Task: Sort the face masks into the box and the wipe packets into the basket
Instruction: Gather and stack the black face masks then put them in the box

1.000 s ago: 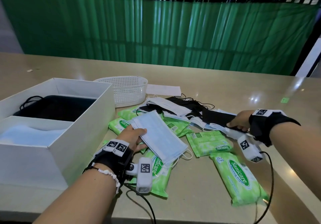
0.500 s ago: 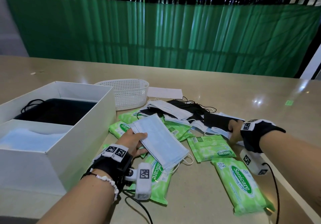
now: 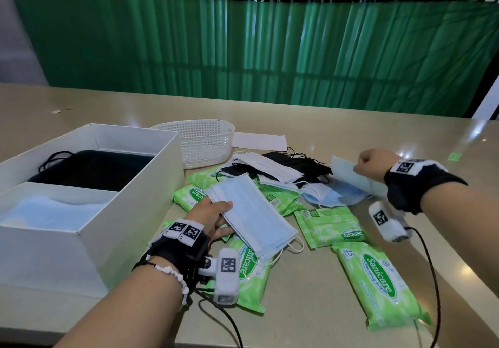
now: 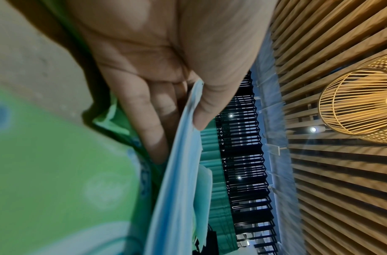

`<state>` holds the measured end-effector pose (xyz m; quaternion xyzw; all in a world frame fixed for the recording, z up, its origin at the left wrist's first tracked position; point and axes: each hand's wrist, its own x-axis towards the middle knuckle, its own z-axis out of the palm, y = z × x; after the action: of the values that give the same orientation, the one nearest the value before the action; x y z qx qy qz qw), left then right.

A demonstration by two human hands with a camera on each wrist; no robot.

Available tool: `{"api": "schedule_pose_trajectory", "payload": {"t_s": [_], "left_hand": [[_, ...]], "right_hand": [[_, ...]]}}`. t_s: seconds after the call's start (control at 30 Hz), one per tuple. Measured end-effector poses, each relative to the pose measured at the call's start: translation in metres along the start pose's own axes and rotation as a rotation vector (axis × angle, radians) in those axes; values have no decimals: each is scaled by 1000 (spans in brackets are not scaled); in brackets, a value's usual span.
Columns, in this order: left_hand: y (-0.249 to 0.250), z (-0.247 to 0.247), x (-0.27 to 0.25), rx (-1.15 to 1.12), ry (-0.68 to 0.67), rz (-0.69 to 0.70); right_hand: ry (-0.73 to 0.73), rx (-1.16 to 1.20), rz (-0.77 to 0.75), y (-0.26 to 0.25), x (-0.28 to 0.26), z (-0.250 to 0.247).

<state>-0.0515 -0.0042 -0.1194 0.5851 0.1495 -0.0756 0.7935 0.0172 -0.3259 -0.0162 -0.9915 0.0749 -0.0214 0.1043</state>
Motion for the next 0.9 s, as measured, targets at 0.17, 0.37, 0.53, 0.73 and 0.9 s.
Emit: {"api": "schedule_pose_trajectory", "payload": {"t_s": [0.17, 0.37, 0.53, 0.73, 0.9], "left_hand": [[0, 0, -1, -8, 19, 2], [1, 0, -3, 2, 18, 0], [2, 0, -5, -4, 13, -1], [1, 1, -4, -13, 20, 3], [1, 1, -5, -10, 23, 3]], "right_hand": [[135, 146, -202, -40, -15, -34], [114, 154, -318, -74, -32, -52], [-252, 440, -152, -59, -32, -27], [-308, 84, -82, -21, -22, -4], [-447, -264, -282, -25, -34, 27]]}}
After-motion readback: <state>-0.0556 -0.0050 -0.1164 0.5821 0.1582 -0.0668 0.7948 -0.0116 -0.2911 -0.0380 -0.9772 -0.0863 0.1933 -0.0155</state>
